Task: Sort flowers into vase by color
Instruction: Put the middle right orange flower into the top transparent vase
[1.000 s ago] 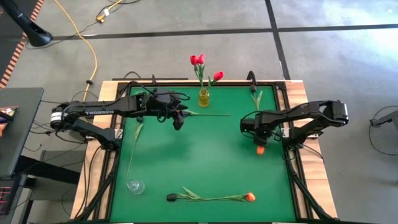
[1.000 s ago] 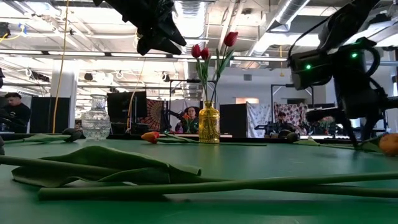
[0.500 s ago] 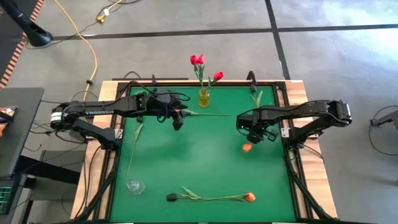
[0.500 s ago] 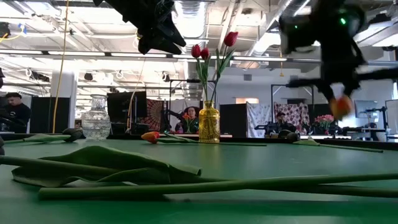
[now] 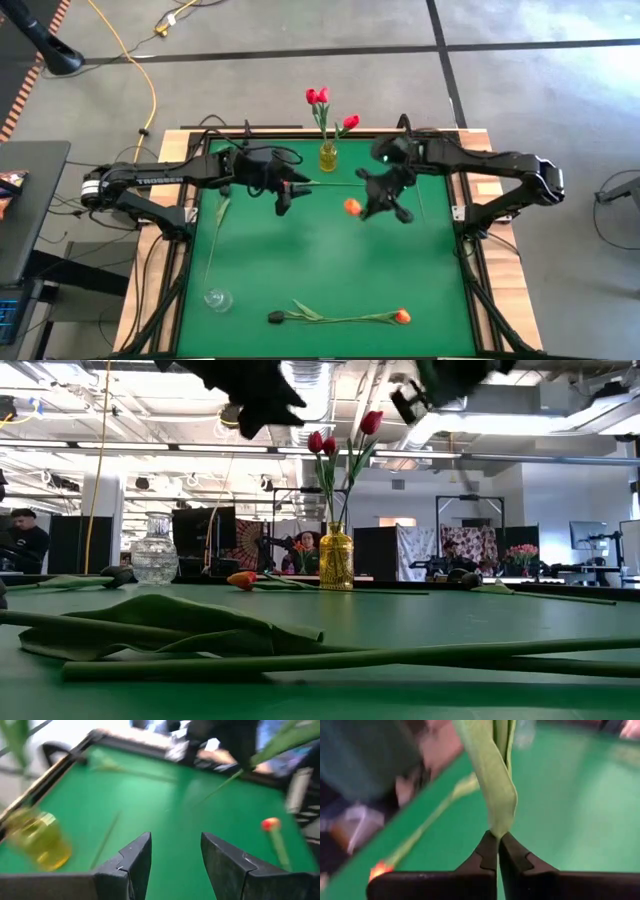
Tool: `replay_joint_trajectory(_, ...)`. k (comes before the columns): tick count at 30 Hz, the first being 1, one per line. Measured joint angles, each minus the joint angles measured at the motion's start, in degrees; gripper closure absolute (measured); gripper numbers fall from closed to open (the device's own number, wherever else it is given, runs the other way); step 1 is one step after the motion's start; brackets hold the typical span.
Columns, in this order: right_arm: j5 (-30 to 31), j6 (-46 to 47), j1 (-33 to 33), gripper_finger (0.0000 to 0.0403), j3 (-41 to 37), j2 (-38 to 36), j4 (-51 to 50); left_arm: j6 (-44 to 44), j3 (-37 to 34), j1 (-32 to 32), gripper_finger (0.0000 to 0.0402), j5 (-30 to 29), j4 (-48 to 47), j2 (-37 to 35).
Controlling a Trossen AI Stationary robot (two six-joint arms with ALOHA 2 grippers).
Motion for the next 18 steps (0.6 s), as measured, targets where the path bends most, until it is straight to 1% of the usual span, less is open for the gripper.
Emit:
replay_joint_trajectory(2,-2.4,4.8,-0.4,0.0377,0.4,0.0,7.1,0.4,0.0,-0.2,0.0242,4.0,3.2,0.0)
replay_joint_trajectory(4,-3.1,8.9,-0.7,0.0377,0.5,0.0,14.9,1.3,0.0,-0.5,0.0242,7.1,6.2,0.0)
replay_joint_trajectory(7,-2.9,15.8,-0.7,0.0372,0.5,0.1,26.6,1.5,0.0,-1.4,0.0242,9.0,10.3,0.0)
replay_joint_trajectory(9,-1.3,20.2,-0.7,0.0371,0.5,0.2,33.9,1.3,0.0,-2.1,0.0242,8.9,12.4,0.0)
replay_joint_trajectory(12,1.5,24.6,-0.6,0.0372,0.5,0.2,41.4,1.3,0.0,-3.0,0.0242,6.2,13.5,0.0)
replay_joint_trajectory(15,4.0,27.3,-0.5,0.0373,0.5,0.2,45.2,0.9,0.0,-3.4,0.0242,3.6,14.7,0.0)
replay_joint_trajectory(18,6.4,28.8,-0.2,0.0371,0.5,0.2,46.6,0.2,0.0,-3.4,0.0242,3.4,16.7,0.0)
